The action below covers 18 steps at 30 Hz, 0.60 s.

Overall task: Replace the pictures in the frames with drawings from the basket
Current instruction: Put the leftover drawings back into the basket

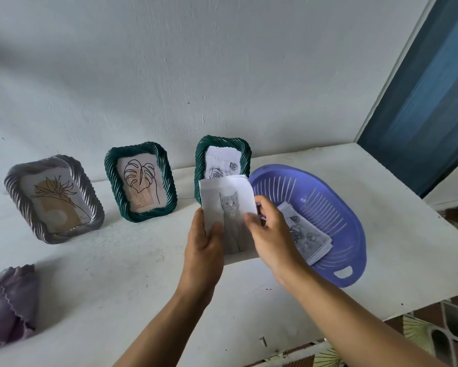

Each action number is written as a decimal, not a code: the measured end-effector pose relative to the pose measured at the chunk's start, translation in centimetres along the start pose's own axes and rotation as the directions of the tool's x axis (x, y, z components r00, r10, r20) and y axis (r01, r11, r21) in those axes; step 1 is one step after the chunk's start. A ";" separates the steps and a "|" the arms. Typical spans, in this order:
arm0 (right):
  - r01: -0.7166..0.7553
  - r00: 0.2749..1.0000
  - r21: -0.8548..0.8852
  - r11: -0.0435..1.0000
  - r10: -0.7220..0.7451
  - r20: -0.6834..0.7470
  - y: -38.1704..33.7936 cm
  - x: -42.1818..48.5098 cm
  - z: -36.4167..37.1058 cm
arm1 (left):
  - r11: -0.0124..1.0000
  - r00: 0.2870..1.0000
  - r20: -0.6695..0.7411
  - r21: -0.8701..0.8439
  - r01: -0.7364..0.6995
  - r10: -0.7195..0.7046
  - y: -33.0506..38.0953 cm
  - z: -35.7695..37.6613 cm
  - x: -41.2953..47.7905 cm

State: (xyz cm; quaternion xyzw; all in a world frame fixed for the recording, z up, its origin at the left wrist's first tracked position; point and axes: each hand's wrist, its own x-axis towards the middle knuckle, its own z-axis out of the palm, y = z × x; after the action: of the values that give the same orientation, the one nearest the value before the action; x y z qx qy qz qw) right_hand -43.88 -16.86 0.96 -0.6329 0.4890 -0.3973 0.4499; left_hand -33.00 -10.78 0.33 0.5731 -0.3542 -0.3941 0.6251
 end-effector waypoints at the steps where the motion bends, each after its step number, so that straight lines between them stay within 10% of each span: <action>1: 0.010 1.000 0.006 1.000 -0.010 -0.012 0.0 0.2 -0.5 | 0.999 1.000 0.021 0.043 -0.011 0.010 0.2 -0.1 0.3; 18: -0.171 0.977 -0.074 0.982 0.159 -0.145 2.9 5.1 -9.9 | 0.931 0.984 0.134 0.358 0.065 -0.120 -1.7 1.9 4.0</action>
State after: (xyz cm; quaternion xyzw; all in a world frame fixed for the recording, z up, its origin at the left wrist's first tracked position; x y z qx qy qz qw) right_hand -52.94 -24.01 1.29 -0.5798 0.5867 -0.3800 0.4186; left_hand -33.07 -15.28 -1.22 0.6597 -0.4388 -0.3964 0.4637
